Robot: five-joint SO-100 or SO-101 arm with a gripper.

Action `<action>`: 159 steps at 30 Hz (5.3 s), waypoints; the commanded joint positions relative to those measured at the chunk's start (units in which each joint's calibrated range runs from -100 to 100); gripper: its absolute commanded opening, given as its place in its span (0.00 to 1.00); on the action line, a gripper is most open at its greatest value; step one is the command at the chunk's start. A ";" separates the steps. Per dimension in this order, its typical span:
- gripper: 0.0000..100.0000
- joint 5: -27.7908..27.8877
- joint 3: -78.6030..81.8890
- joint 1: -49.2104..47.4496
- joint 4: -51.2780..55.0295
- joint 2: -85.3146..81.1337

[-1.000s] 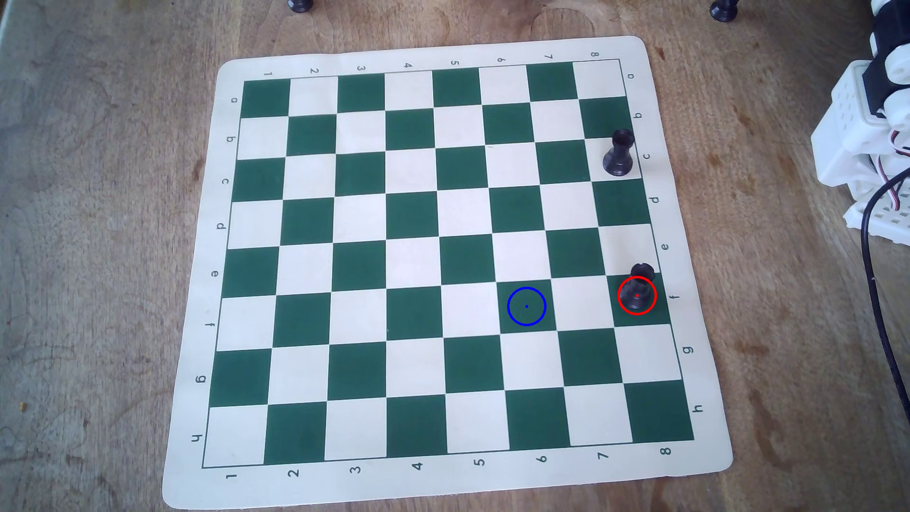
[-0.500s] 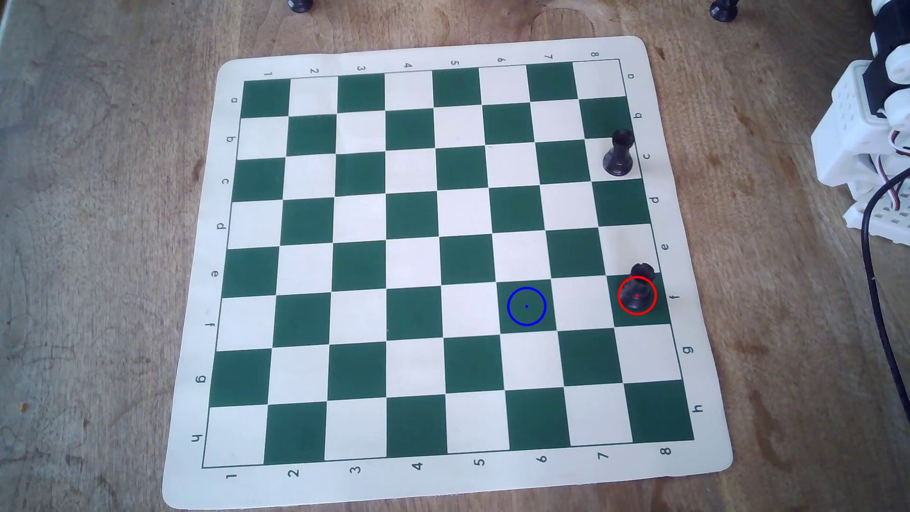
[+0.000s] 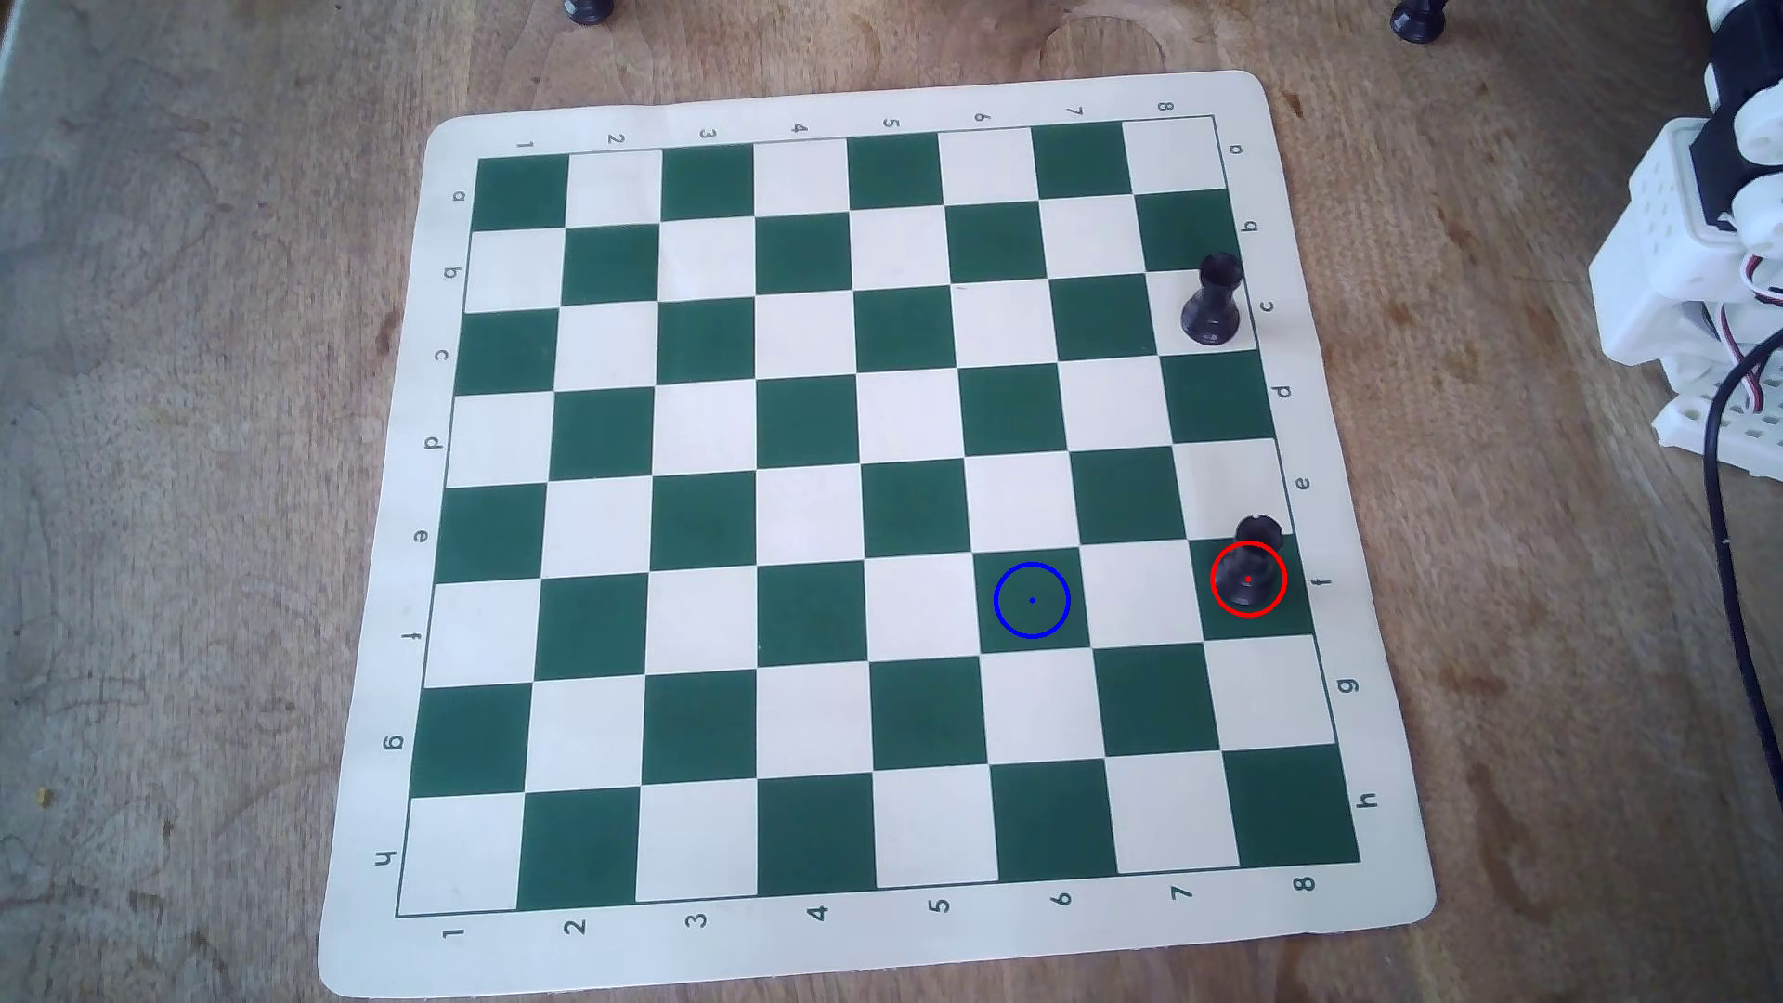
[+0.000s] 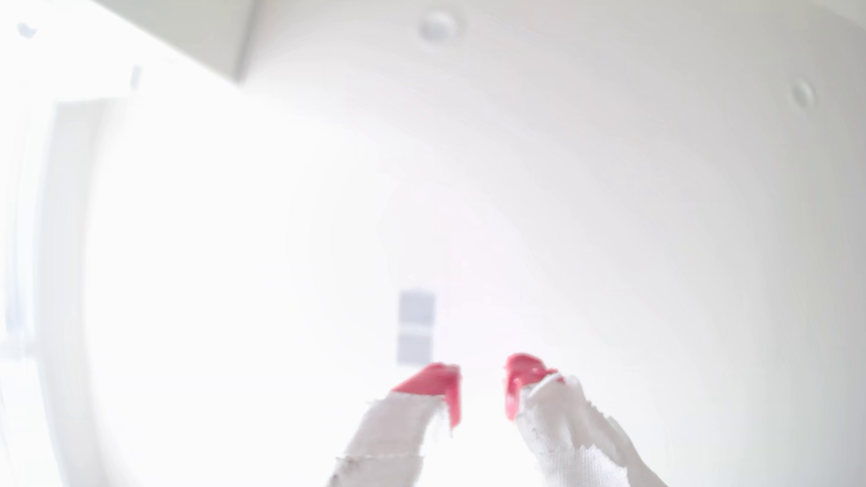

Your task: Move the chess piece from red to blue

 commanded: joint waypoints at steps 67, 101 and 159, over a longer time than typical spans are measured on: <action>0.26 -8.35 -44.88 -11.83 174.03 36.22; 0.26 -14.95 -40.71 -25.98 131.28 65.42; 0.03 -14.65 -43.43 -24.81 124.32 68.65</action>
